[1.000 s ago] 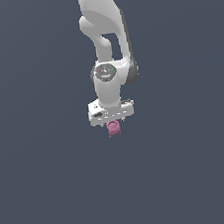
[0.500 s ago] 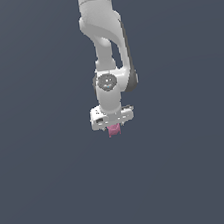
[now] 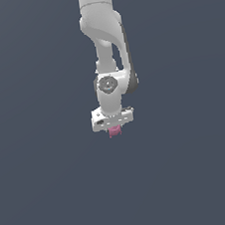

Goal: Pick up the object and move it to a goal position.

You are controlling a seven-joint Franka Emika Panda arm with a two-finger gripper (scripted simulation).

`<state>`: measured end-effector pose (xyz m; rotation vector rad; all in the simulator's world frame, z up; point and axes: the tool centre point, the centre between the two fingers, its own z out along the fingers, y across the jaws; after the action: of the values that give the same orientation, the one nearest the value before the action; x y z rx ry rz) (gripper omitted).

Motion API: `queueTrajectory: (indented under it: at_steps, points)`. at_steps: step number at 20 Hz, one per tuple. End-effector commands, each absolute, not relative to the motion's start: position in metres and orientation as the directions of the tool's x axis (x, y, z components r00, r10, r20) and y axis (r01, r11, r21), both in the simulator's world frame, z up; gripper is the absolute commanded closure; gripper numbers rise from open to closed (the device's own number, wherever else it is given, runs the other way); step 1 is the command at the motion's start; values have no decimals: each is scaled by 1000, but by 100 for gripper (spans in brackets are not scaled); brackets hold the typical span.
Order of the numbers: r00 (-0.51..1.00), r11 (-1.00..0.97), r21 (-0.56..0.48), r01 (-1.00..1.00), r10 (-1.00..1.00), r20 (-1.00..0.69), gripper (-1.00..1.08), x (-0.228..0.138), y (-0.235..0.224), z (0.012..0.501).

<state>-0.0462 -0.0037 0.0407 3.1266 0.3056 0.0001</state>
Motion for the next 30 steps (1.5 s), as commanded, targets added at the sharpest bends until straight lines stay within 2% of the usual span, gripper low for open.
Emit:
queueTrajectory:
  at_steps: [1, 9, 16, 22, 30]
  points:
    - [981, -981, 0, 194, 194, 0, 108, -46, -3, 40]
    - [981, -981, 0, 194, 194, 0, 108, -46, -2, 45]
    - [981, -981, 1, 194, 194, 0, 108, -48, 11, 72]
    - [981, -981, 1, 194, 194, 0, 108, -51, 32, 116]
    - [981, -981, 2, 194, 194, 0, 108, -57, 70, 200]
